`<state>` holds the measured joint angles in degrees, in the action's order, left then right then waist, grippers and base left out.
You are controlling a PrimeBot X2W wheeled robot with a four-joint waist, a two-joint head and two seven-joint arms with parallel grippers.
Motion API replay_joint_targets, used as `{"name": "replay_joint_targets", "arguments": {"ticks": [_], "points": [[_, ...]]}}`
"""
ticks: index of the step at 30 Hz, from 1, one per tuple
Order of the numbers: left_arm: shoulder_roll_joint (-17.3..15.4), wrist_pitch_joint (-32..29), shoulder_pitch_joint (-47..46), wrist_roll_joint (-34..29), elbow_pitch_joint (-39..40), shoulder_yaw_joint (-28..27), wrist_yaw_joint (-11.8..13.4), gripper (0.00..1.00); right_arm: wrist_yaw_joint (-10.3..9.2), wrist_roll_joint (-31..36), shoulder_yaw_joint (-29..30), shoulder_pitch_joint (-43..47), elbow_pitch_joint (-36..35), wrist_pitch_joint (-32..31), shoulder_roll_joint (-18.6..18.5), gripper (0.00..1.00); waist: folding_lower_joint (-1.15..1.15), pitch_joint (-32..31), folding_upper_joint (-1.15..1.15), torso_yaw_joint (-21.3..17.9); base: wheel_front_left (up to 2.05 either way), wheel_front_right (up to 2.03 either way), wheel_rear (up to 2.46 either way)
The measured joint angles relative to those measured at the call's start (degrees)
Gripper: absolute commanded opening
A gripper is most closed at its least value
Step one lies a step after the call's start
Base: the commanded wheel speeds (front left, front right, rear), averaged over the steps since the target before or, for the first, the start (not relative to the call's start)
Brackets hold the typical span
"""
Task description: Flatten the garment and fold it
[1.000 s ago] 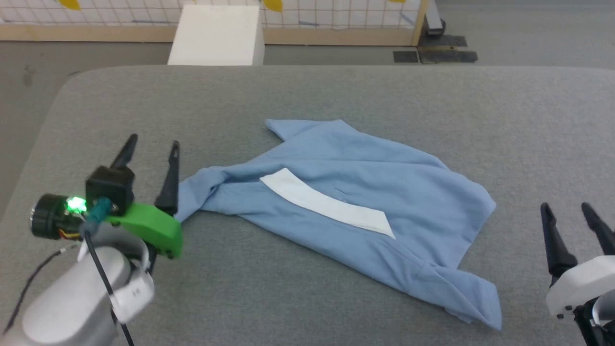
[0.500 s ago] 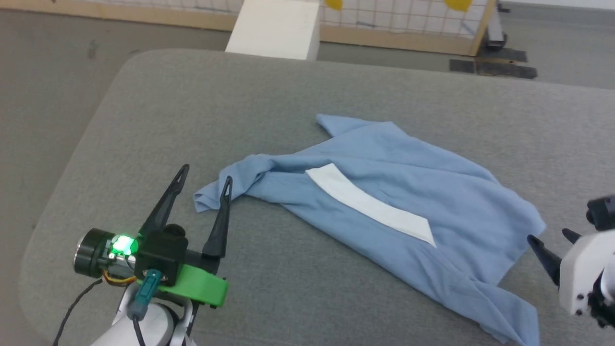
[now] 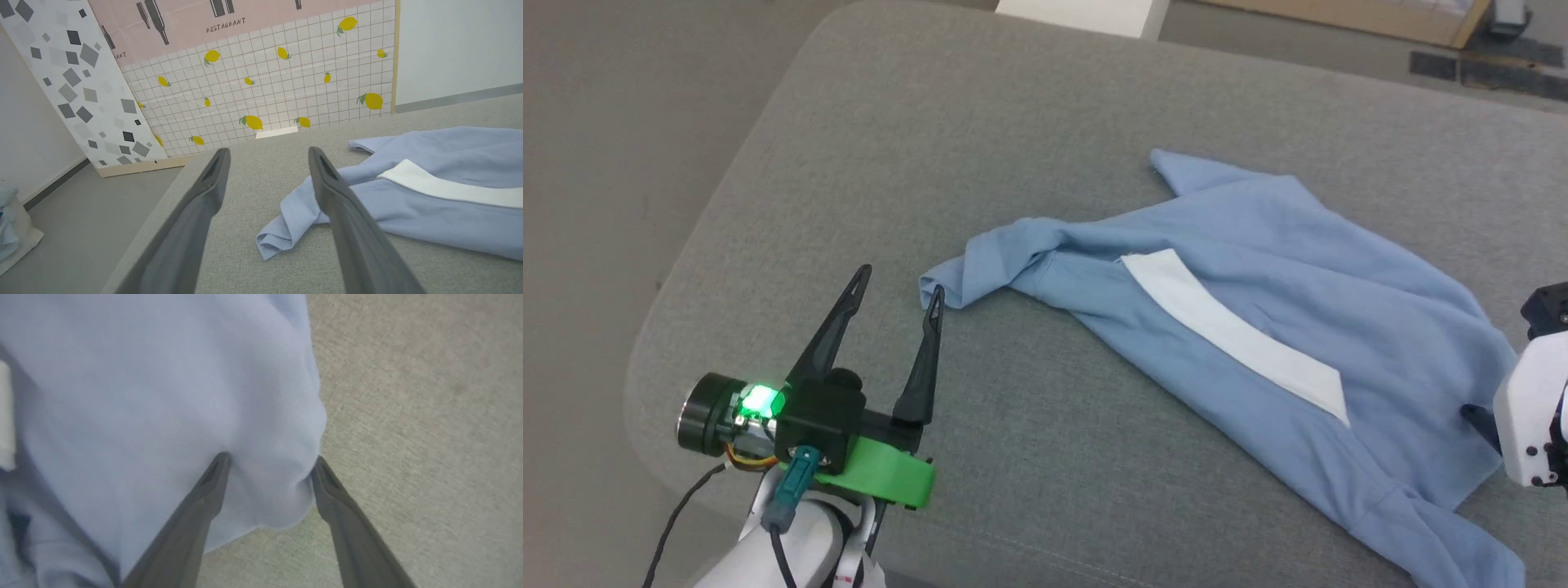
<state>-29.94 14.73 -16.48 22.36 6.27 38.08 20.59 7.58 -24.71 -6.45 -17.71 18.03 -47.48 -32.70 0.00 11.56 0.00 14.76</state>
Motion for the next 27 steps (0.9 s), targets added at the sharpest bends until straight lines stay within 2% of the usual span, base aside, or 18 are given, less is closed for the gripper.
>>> {"name": "replay_joint_targets", "arguments": {"ticks": [5, 6, 7, 10, 15, 21, 27], "points": [[1.09, 0.00, 0.06, -0.38, -0.22, -1.03, -0.93, 1.00, -0.01, -0.64, -1.67, -1.04, 1.44, 1.21, -0.80, 1.00, 0.00, 2.07, 0.00, 1.58, 0.00, 0.00, 0.00], [1.33, 0.00, 0.07, -0.38, -0.44, -1.21, -1.23, 1.00, -0.01, -0.83, -1.89, -1.09, 1.54, 1.49, -0.93, 0.40, 0.00, 2.42, 0.00, 1.80, 0.00, 0.00, 0.00], [1.57, 0.00, 0.10, -0.36, -0.83, -1.34, -1.47, 1.00, -0.01, -1.09, -2.22, -1.09, 1.54, 1.78, -1.10, 0.00, 0.00, 2.69, 0.00, 1.95, 0.00, 0.00, 0.00], [2.14, 0.00, 0.31, -0.16, -2.80, -1.49, -2.03, 1.00, 0.00, -1.58, -2.89, -1.15, 1.76, 3.92, -1.31, 0.00, 0.00, 2.78, 0.00, 1.91, 0.00, 0.00, 0.00], [2.54, 0.00, 0.63, 0.32, -5.17, -1.75, -2.75, 1.00, 0.02, -1.04, -2.10, -1.04, 2.15, 11.22, -1.07, 0.00, 0.00, 1.43, 0.00, 1.11, 0.00, 0.00, 0.00], [2.47, 0.00, 1.44, 1.01, -6.33, -2.09, -3.35, 1.00, 0.02, 1.75, 2.76, -1.98, -3.05, 20.52, -2.78, 0.00, 0.00, -1.52, 0.00, -0.94, 0.00, 0.00, 0.00], [2.55, 0.00, 1.45, 1.35, -6.45, -2.11, -3.45, 1.00, 0.01, 5.20, 10.02, -6.34, -9.34, 26.39, -6.13, 0.00, 0.00, -4.04, 0.00, -2.18, 0.00, 0.00, 0.00]]}}
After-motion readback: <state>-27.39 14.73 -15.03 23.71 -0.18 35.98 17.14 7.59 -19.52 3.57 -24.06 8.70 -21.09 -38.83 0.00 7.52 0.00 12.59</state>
